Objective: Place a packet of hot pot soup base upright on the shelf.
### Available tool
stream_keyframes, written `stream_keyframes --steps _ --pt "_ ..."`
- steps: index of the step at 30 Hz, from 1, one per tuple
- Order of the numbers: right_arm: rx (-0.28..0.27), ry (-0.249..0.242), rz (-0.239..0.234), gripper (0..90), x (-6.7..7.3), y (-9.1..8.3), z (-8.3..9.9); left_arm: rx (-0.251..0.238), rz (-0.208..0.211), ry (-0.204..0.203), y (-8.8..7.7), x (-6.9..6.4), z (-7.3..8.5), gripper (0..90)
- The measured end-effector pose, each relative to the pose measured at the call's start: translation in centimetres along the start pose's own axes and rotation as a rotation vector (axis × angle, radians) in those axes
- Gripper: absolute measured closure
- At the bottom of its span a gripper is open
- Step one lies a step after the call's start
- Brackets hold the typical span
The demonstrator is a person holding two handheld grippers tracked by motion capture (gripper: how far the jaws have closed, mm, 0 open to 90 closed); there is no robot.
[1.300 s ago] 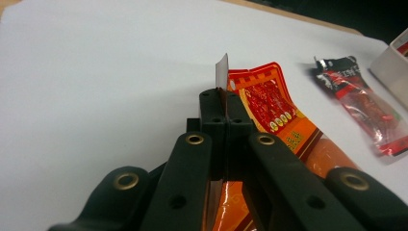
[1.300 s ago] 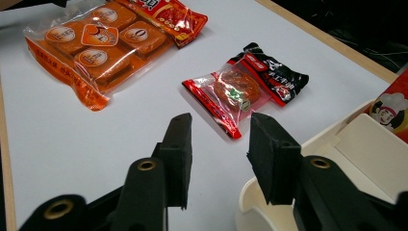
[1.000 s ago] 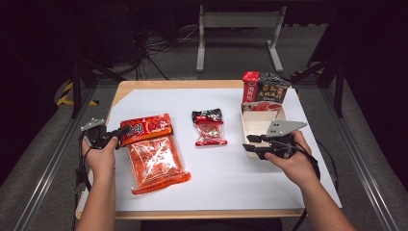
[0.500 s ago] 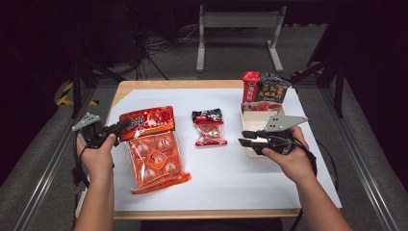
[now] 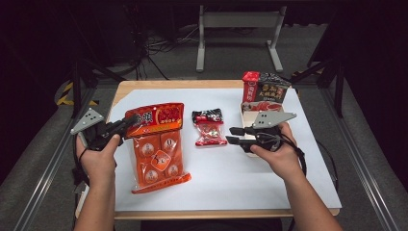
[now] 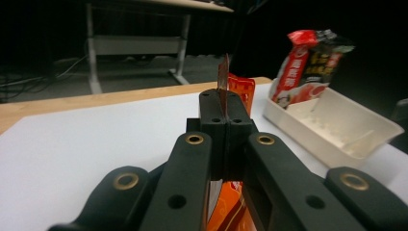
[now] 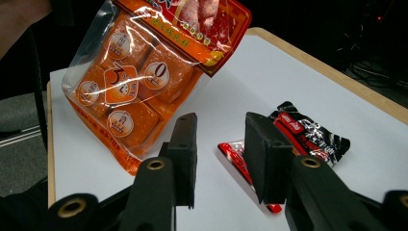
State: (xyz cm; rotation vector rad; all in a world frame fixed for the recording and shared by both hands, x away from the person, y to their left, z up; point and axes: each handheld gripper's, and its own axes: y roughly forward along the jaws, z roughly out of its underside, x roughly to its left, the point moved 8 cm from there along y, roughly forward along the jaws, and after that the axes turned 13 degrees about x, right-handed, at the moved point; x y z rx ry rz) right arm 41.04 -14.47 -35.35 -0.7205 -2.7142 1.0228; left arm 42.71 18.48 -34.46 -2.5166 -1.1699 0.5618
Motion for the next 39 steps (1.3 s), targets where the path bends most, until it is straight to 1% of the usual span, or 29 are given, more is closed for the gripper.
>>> stream_keyframes --steps 7,12,13,16,17,19,20,21,22,23,25,27,28,29,31,32,34,39 --pt "-0.001 -0.01 0.003 65.5 0.3 0.1 0.1 -0.026 0.06 0.067 -1.2 -2.4 -1.1 90.0" --pt "-0.002 -0.016 0.0 64.7 0.6 0.2 -0.1 -0.046 0.11 0.096 -2.0 -4.0 -1.6 90.0" --pt "-0.002 -0.018 -0.002 64.7 0.6 0.3 -0.1 -0.049 0.115 0.115 -2.1 -4.5 -1.7 90.0" --pt "-0.002 -0.02 -0.005 63.0 0.7 0.3 -0.2 -0.053 0.14 0.153 -2.5 -5.9 -2.0 90.0" --pt "-0.001 -0.018 -0.009 62.5 0.8 0.3 -0.2 -0.056 0.146 0.175 -2.7 -6.4 -2.2 90.0" --pt "-0.001 -0.021 -0.01 60.7 0.8 0.5 -0.2 -0.061 0.153 0.194 -2.8 -7.2 -2.4 90.0" --pt "-0.002 -0.021 -0.01 59.6 0.8 0.5 -0.2 -0.061 0.153 0.194 -2.8 -7.2 -2.4 90.0" --pt "-0.005 -0.022 -0.013 57.6 0.8 0.6 -0.2 -0.064 0.171 0.21 -2.9 -7.9 -2.5 90.0" --pt "-0.012 -0.022 -0.019 55.7 0.9 0.6 -0.3 -0.068 0.172 0.218 -3.0 -8.2 -2.5 90.0" --pt "-0.012 -0.022 -0.019 55.7 0.9 0.6 -0.3 -0.068 0.172 0.218 -3.0 -8.2 -2.5 90.0" --pt "-0.025 -0.024 -0.015 49.1 0.8 0.7 -0.5 -0.071 0.175 0.231 -3.1 -8.7 -2.6 90.0" --pt "-0.036 -0.023 -0.011 43.7 0.7 0.9 -0.6 -0.073 0.189 0.241 -3.3 -9.3 -2.7 90.0" --pt "-0.043 -0.022 -0.014 40.3 0.7 0.9 -0.7 -0.08 0.189 0.251 -3.3 -9.5 -2.8 90.0" --pt "-0.052 -0.022 -0.021 37.9 0.7 1.0 -0.8 -0.081 0.201 0.264 -3.4 -9.9 -2.8 90.0" --pt "-0.063 -0.032 -0.042 32.5 0.7 1.4 -1.0 -0.085 0.204 0.289 -3.5 -10.3 -2.9 90.0" --pt "-0.063 -0.034 -0.049 30.9 0.8 1.5 -1.1 -0.083 0.207 0.302 -3.5 -10.5 -2.9 90.0" --pt "-0.067 -0.044 -0.06 27.3 1.0 2.0 -1.2 -0.081 0.215 0.312 -3.4 -10.9 -2.9 90.0" --pt "-0.079 -0.075 -0.081 26.1 1.5 3.0 -1.8 -0.095 0.231 0.326 -3.4 -11.5 -3.2 90.0"
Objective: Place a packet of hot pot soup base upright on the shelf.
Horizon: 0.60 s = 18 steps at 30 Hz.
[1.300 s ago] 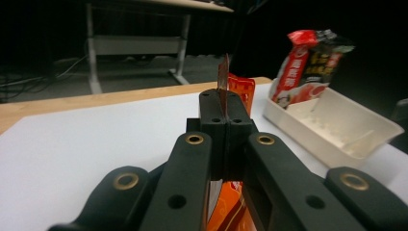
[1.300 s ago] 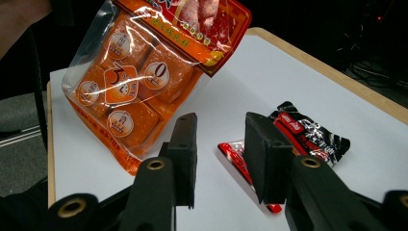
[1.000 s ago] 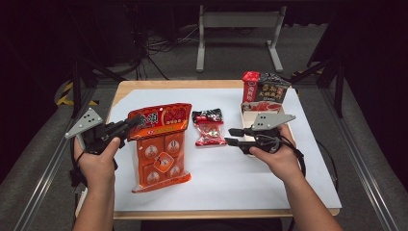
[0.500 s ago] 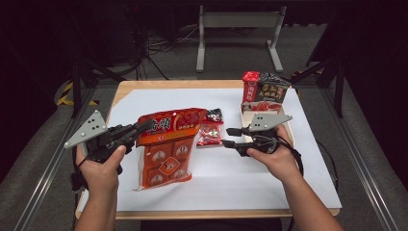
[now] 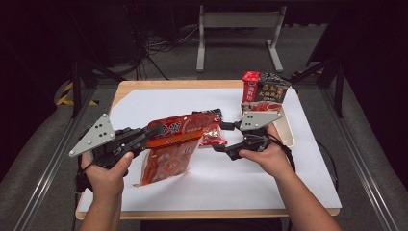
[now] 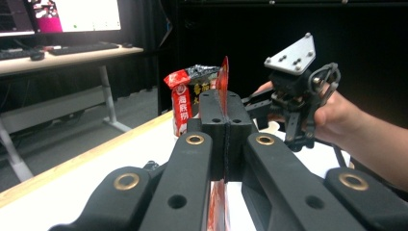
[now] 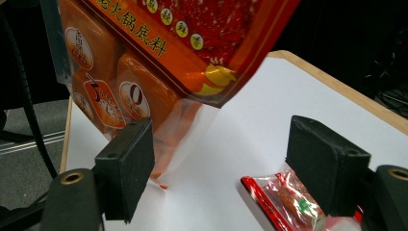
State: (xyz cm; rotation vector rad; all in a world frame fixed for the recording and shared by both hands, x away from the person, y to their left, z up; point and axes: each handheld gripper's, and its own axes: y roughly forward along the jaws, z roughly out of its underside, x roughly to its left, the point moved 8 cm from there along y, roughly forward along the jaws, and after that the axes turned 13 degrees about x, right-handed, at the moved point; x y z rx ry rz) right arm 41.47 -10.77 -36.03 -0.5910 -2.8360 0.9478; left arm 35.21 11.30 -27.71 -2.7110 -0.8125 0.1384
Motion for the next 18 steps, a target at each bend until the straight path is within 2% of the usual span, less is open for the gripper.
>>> stream_keyframes --steps 5,8,11,14,18 --pt "-0.012 0.0 -0.036 24.8 0.4 1.1 -0.4 -0.033 0.02 0.014 0.1 -0.4 -0.8 90.0" --pt "-0.015 0.004 -0.045 24.5 0.5 1.6 -0.5 -0.032 0.027 0.017 0.2 -0.7 -0.9 90.0" --pt "-0.022 -0.032 -0.079 21.9 1.0 2.4 -0.5 -0.033 0.036 0.021 0.5 -0.9 -1.0 90.0" --pt "-0.012 -0.051 -0.093 20.3 1.4 3.0 -0.5 -0.034 0.05 0.023 0.8 -1.1 -1.1 90.0" --pt "-0.014 -0.06 -0.108 19.8 1.5 3.4 -0.5 -0.037 0.066 0.028 1.1 -1.5 -1.2 90.0"
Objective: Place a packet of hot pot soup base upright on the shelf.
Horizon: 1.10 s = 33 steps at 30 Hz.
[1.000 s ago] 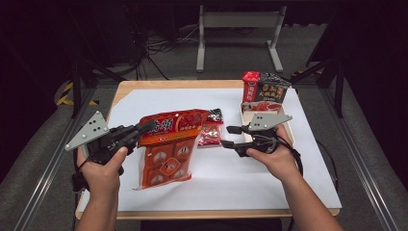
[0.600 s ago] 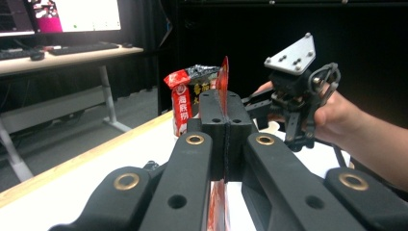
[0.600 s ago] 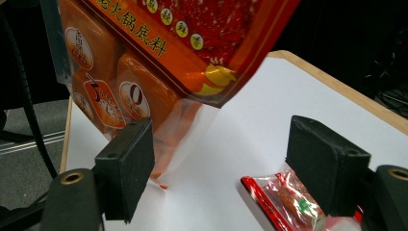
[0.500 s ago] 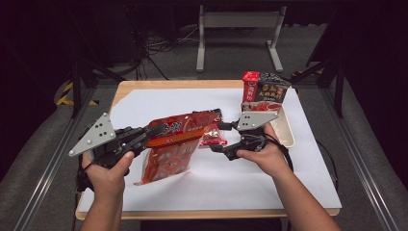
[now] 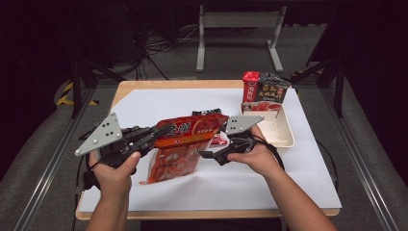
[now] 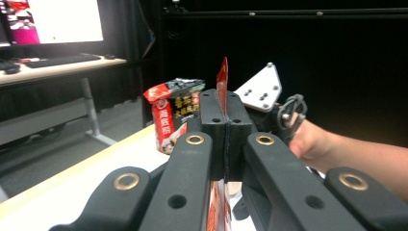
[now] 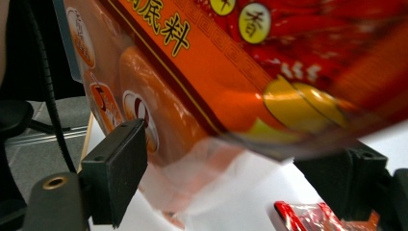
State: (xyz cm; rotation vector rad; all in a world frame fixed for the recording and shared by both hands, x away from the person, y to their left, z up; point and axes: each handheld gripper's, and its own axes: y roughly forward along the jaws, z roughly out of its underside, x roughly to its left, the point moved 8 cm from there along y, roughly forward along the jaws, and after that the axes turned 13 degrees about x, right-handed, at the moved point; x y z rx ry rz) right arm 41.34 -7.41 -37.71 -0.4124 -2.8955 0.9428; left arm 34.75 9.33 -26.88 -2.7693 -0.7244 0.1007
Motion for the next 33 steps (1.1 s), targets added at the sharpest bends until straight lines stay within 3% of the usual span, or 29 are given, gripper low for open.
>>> stream_keyframes --steps 12,17,22,27,30,31,33 --pt "-0.011 -0.008 -0.133 21.6 0.8 2.3 0.8 -0.02 0.035 0.001 0.7 -0.2 -0.2 90.0" --pt "-0.01 -0.015 -0.143 23.2 0.9 2.7 0.8 -0.02 0.033 -0.003 0.8 -0.1 -0.1 90.0" --pt "0.011 -0.031 -0.143 36.4 1.1 2.5 0.9 -0.025 0.025 -0.004 0.6 0.0 -0.1 90.0" --pt "0.038 -0.082 -0.134 51.1 1.4 2.0 1.0 -0.031 0.013 -0.009 0.4 0.2 -0.1 90.0" --pt "0.041 -0.099 -0.146 55.7 1.7 1.8 1.0 -0.04 0.013 -0.018 0.3 0.5 -0.1 90.0" --pt "0.043 -0.123 -0.163 63.4 2.2 1.5 0.9 -0.046 0.015 -0.025 0.2 0.7 0.0 90.0" --pt "0.044 -0.141 -0.167 68.0 2.5 1.3 0.7 -0.053 0.014 -0.029 0.1 0.8 0.0 90.0"
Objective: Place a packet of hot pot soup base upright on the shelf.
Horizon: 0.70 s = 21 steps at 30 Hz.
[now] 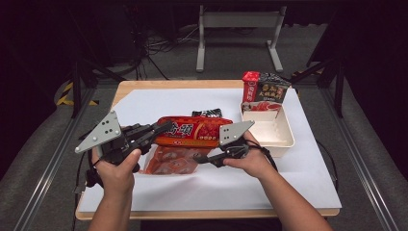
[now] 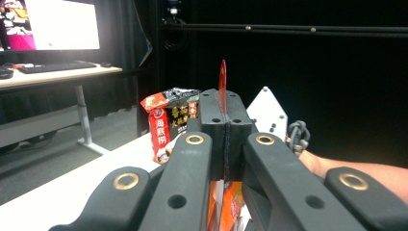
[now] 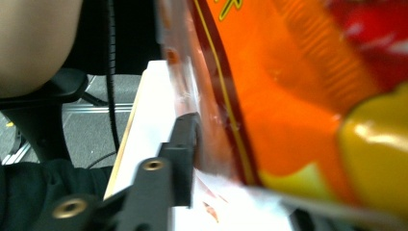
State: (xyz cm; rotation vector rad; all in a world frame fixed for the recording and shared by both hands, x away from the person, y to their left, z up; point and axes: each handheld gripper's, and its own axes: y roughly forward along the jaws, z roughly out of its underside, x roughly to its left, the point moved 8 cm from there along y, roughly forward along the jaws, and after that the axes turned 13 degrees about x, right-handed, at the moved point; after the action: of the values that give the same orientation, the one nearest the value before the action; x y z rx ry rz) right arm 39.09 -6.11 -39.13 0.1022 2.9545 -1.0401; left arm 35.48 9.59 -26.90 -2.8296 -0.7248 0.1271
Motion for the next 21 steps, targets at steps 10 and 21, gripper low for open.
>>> stream_keyframes --steps 10,21 --pt "0.028 0.001 0.017 70.3 0.6 -0.7 -0.4 -0.018 0.005 -0.013 -0.2 0.4 0.0 90.0" --pt "0.071 0.039 0.031 70.6 0.4 -1.5 -0.1 -0.001 0.002 -0.047 0.3 1.3 0.6 87.4"
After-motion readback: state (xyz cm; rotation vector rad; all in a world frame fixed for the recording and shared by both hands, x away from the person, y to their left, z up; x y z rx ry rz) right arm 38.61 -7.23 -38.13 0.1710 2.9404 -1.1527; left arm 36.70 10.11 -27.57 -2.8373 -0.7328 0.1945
